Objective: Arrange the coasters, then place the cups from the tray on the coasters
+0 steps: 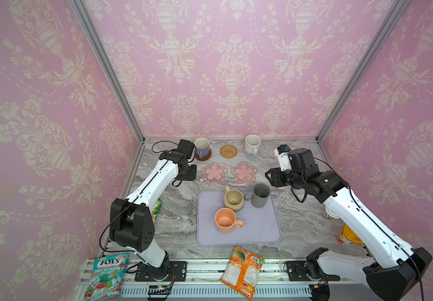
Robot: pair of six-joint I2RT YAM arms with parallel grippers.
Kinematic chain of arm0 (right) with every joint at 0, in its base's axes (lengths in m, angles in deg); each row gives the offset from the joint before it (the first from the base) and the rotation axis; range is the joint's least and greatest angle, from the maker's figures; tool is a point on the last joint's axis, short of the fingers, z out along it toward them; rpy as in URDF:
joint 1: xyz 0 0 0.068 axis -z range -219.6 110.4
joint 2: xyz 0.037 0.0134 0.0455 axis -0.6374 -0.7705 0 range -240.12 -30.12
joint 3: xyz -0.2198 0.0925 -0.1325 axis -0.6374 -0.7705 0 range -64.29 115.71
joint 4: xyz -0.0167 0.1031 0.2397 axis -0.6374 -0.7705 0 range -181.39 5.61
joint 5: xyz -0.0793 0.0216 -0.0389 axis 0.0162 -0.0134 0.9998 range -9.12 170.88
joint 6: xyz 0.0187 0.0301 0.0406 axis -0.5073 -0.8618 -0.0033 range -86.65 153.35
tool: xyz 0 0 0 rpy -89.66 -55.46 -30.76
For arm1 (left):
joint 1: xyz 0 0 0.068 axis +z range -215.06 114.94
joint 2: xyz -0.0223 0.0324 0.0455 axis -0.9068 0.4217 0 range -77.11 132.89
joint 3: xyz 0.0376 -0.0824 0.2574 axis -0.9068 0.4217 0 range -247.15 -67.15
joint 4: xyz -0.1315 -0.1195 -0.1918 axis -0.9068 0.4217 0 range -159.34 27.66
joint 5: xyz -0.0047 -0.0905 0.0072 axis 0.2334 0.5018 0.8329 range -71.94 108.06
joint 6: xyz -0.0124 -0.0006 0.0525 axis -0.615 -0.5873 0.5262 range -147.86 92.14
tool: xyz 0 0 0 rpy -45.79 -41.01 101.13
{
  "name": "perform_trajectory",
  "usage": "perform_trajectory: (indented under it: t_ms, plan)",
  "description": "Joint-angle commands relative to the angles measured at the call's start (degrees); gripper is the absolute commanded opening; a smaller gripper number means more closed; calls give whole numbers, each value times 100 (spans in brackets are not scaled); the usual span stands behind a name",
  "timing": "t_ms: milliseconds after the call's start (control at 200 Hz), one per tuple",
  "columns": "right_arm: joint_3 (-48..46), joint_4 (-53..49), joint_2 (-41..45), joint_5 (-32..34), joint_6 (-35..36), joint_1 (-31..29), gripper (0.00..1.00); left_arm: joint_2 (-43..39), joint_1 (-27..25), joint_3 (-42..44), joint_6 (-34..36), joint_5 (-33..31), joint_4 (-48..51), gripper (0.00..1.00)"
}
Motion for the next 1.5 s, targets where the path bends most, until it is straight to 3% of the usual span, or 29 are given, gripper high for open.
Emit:
perform_trajectory:
  t_ms: [0,280,535,851,1041,1496]
  plan:
    - [-208,-247,308,-31,-248,-141,51,-470,-116,336,-207,145,-68,39]
    - [-963,-318,843,-65,-447,-277,52,-911,-468,985,-430,35,-21,39]
    - [-1092,-291,586,-431,-371,-311,52,-759,-799,1120,-752,316,-378,39]
    - [-818,-308,484,-472,-169,-342,53,371,-1501,151,-953,313,-617,39]
    - [-765,-475,597,-393,-135,-344,54,869,-1646,-363,-1102,339,-747,38]
    - [-1337,-131,882,-242,-1174,-605,49,1429,-2130,-1314,-594,500,-630,37]
